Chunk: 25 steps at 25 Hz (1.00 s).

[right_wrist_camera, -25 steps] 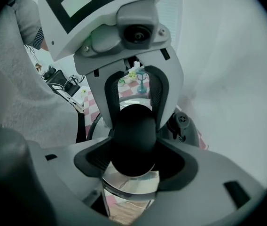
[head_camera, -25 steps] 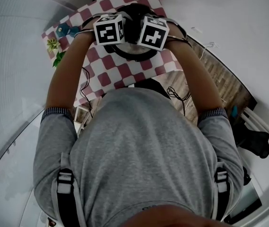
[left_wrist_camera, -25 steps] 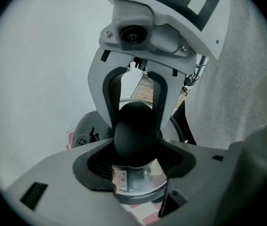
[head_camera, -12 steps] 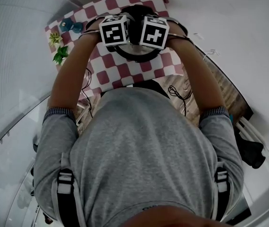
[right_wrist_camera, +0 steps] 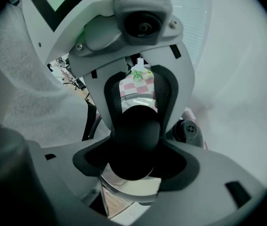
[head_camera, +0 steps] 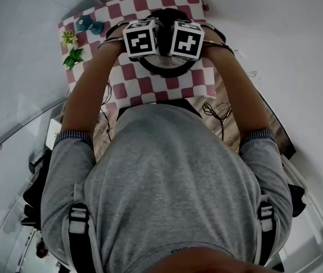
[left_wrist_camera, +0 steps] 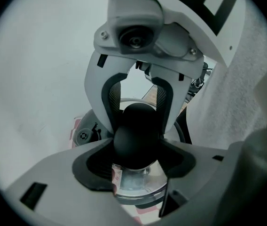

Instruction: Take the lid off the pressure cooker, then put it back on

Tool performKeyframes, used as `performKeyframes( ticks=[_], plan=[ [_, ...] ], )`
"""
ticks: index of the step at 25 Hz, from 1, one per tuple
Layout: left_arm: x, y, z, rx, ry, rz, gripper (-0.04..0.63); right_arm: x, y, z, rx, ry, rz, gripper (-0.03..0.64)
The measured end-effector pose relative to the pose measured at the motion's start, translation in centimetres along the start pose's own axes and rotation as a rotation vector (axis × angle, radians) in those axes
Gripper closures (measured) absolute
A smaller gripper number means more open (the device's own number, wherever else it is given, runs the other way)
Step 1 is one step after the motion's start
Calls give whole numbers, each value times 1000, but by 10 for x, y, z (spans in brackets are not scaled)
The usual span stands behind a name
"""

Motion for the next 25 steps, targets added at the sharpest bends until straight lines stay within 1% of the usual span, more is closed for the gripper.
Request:
performKeyframes(
  ticks=[5,10,13,16,20,25],
  plan=[
    [1,-1,3,-9,-64,34,290,3,0,1,-29,-79,15,298],
    [5,0,2,-28,-150,71,290,3,-2,1,-68,-156,65,296],
    [7,0,3,-39,-203,105,291,6,0,3,-92,-236,65,298],
    [9,-2,3,-32,-254,138,290,7,1,6,-125,-298,78,295],
    [8,-6,7,-38,-289,180,290,6,0,7,-149,-362,82,293],
    [13,-4,9,-75,-350,187,291,3,0,7,-182,-425,71,295]
  ],
)
Point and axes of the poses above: the fingertips, and each gripper's own axes: y forward along the fingers, x to its right, z out of its top, the point moved 10 cm from there along -y, backward along the fingers, and after that the axes turned 9 degrees about z, right-handed, at the moved point
